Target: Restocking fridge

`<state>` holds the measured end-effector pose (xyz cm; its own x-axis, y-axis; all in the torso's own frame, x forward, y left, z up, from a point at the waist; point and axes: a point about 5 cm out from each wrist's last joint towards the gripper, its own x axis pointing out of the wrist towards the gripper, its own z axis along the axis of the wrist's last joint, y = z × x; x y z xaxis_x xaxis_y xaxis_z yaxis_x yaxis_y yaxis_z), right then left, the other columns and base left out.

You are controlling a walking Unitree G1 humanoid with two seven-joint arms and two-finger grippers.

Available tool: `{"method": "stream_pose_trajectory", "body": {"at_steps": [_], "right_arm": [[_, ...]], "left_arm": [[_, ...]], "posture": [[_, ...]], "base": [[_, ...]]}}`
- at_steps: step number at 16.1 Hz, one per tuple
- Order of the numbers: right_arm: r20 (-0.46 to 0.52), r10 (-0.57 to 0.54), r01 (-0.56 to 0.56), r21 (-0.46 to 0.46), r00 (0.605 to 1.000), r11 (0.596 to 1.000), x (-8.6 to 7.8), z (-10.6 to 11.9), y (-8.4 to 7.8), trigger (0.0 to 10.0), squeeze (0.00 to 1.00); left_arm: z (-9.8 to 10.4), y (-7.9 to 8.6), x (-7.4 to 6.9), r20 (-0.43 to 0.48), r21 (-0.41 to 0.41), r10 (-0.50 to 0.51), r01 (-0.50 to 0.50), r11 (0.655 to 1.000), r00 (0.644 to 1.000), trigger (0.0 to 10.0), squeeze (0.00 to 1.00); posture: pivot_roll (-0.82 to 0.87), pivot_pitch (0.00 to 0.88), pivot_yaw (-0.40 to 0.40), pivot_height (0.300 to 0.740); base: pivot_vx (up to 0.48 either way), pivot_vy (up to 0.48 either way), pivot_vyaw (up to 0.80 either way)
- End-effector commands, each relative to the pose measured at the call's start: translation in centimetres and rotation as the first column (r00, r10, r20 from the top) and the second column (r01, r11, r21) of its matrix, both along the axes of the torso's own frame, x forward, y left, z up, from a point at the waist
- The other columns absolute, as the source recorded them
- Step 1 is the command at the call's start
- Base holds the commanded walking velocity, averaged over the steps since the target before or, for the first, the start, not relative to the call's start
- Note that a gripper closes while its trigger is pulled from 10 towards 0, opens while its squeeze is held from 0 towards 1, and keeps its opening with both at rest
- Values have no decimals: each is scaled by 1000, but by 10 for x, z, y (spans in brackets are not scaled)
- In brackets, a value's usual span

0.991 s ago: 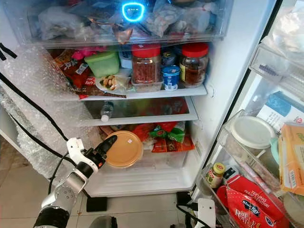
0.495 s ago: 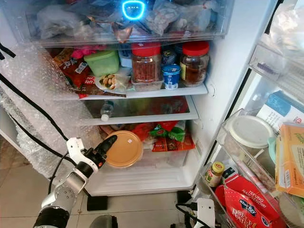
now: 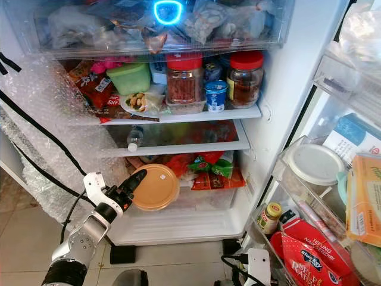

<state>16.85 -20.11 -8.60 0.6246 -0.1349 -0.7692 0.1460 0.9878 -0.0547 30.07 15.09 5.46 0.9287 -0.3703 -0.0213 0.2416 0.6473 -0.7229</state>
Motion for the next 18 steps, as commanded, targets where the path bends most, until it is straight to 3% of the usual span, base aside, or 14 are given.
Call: {"method": "stream_pose_trajectory", "body": {"at_steps": [1,7,11,15,18], "right_arm": [[69,-28,32,-53,997,998,15,11,-19,10000,0],[72,-52,57,-64,996,996,14,13,-28,10000,0],[-9,75,-75,25,997,997,6,3,-5,10000,0],[-19,131,-128,106,991,986,1,-1,11,10000,0],[-7,144,-143,105,989,984,2,-1,13,10000,0]], "left_arm": [[4,3,1,16,1,6,-6,1000,1000,10000,0],[4,2,1,13,0,2,-2,1000,1000,10000,0],[3,1,1,12,0,-2,2,1000,1000,10000,0],[3,1,0,11,1,-1,1,1000,1000,10000,0],[4,1,1,14,0,1,-1,1000,1000,10000,0]], "posture": [[27,0,16,649],[26,0,17,649],[25,0,17,649],[26,0,18,649],[25,0,18,649]], "base": [[0,0,0],[0,0,0],[0,0,0],[0,0,0],[0,0,0]]}}
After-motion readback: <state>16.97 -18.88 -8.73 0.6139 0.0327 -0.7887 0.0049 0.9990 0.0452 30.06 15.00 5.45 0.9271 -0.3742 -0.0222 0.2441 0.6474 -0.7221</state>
